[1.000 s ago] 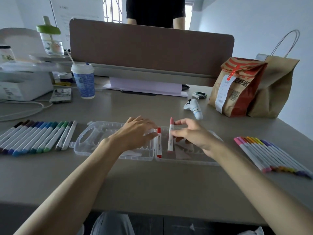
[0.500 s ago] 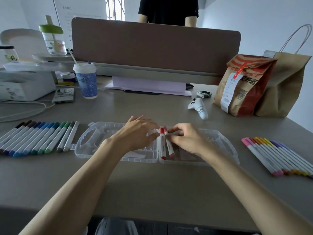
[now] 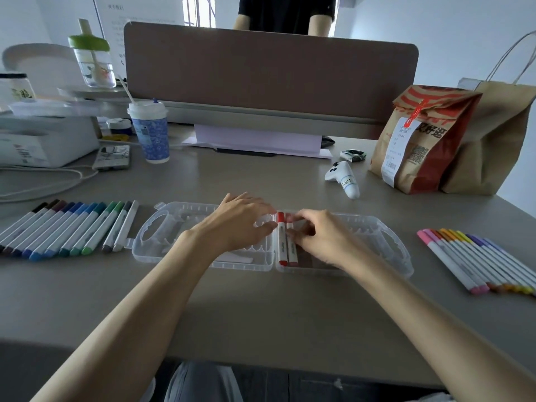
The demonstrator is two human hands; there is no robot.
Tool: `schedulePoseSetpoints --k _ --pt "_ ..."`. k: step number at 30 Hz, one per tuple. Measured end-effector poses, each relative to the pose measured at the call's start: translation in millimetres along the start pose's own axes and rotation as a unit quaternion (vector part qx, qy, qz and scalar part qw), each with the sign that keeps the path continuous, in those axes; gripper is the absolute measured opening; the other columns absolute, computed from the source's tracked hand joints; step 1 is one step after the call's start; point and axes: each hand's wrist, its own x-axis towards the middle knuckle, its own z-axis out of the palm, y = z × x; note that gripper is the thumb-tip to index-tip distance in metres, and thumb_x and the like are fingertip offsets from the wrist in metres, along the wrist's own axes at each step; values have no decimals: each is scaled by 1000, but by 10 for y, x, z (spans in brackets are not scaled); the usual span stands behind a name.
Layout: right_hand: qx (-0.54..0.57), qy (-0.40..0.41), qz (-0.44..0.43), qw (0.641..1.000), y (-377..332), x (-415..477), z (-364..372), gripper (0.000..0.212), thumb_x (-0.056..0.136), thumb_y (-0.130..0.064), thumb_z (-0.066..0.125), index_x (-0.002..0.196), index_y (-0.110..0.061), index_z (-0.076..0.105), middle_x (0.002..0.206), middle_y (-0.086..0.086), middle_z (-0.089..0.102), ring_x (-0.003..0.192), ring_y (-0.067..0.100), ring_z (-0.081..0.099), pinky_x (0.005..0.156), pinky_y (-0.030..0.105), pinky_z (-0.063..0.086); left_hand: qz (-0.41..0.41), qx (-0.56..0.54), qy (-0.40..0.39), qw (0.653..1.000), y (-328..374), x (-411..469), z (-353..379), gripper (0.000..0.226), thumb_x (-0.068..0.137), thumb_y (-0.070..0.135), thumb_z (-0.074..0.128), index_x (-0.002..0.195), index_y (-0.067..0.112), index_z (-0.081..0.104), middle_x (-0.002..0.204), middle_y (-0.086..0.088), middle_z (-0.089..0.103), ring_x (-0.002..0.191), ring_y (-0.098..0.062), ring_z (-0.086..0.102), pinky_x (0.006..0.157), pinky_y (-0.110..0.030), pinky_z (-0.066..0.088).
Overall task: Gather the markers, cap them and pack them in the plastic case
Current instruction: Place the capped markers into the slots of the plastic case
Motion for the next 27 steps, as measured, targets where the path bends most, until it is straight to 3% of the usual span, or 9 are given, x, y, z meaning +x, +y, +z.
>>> schedulePoseSetpoints --k 5,10,13,17,19,22,27 --pt "-3 -11 -7 1000 28 38 16 27 92 -33 66 116 -22 67 72 -16 58 60 -3 52 56 17 37 -8 -1 -10 1000 10 -6 -5 41 96 49 44 133 32 52 137 12 53 129 -11 41 104 -34 27" --pt "-17 -13 -19 1000 7 27 -4 30 92 -32 65 121 -23 67 96 -5 70 83 12 65 67 24 47 -37 -16 -31 999 59 -34 48 48 98 46 42 143 27 41 149 10 41 139 -11 29 113 -38 22" --pt "-17 -10 -28 999 2 1 -36 24 91 -28 66 113 -20 71 93 -5 71 77 8 64 66 21 48 -50 -26 -33 998 89 -45 57 48 98 45 44 142 26 43 149 9 41 140 -12 29 115 -38 22" --pt "68 30 -37 997 -27 -160 -322 19 96 -28 61 100 -15 74 80 -7 69 70 -5 58 69 14 45 -37 -28 0 999 179 -26 -53 37 97 39 51 131 25 56 141 8 51 133 -16 39 106 -37 29" --pt "95 63 -31 993 44 -302 -553 20 97 -27 59 98 -14 74 78 0 70 65 0 56 66 18 43 -9 -35 37 999 287 40 -84 30 97 38 50 122 25 62 133 7 57 127 -19 45 102 -37 36" --pt "72 120 -29 990 314 -562 -906 19 97 -23 59 100 -11 74 86 7 73 76 17 64 71 30 47 38 -82 47 995 695 214 -43 26 95 34 49 113 23 66 120 6 63 117 -18 51 97 -34 42" --pt "-46 241 1 969 916 -1026 -1381 13 94 -26 61 97 -19 72 91 -10 71 86 10 67 76 26 49 59 -130 40 989 1765 517 163 18 93 30 52 102 23 66 111 6 65 110 -16 53 87 -34 44"
